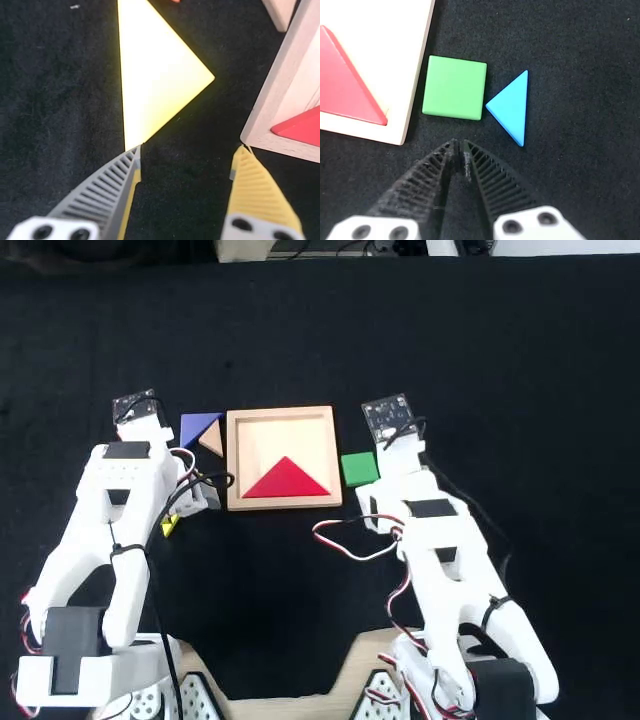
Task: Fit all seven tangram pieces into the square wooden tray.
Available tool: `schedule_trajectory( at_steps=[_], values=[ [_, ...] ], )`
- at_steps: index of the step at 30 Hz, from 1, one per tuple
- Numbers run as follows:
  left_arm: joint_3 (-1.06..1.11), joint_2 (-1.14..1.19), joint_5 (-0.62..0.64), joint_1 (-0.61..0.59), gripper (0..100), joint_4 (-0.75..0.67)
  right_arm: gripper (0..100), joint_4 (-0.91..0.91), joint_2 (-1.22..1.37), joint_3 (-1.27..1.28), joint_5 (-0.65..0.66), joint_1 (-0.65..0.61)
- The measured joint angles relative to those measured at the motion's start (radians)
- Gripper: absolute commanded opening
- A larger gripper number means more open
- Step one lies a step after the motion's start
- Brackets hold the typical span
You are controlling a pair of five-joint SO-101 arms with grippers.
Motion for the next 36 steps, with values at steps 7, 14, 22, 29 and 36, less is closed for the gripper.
schedule_trajectory(
  at_steps=[7,14,22,29,36],
  values=[
    [0.000,0.000,0.015,0.028,29,-0.006,1.4,0.000,0.000,0.000,0.000,0.000],
    [0.000,0.000,0.071,-0.025,31,-0.025,1.4,0.000,0.000,0.000,0.000,0.000],
    [0.000,0.003,-0.058,-0.112,38,-0.044,1.5,0.000,0.000,0.000,0.000,0.000],
    [0.000,0.006,-0.064,-0.118,38,-0.130,1.5,0.000,0.000,0.003,0.000,0.000],
    [-0.051,0.157,-0.109,-0.121,35,-0.169,1.5,0.000,0.000,0.003,0.000,0.000]
  ],
)
